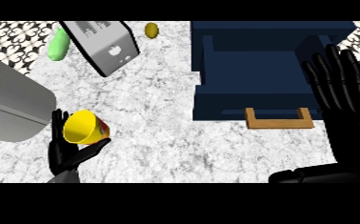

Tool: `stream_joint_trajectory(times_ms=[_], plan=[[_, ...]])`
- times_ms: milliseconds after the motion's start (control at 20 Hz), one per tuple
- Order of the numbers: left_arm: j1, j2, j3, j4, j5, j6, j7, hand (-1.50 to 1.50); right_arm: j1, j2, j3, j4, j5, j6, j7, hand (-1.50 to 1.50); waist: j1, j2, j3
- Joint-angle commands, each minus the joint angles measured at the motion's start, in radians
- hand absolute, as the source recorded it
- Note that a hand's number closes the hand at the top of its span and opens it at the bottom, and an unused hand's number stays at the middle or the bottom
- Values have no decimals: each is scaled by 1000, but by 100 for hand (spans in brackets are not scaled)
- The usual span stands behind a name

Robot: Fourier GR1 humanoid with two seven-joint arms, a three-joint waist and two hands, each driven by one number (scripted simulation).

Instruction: Pick up the cup, place it into the drawer and close the drawer

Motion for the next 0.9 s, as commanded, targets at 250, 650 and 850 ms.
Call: stream_joint_trajectory(times_ms=[250,650,850], plan=[[-77,24,5,133,47,-176,-56,-150,-29,-37,-63,14,-69,26,35,-150,0,0,0],[-83,-1,-31,59,31,-169,-120,150,-29,-28,-46,54,-27,28,-13,-150,4,-1,0],[-86,29,-7,102,24,-131,-189,150,5,-29,-62,1,-63,40,-9,-150,0,0,0]])
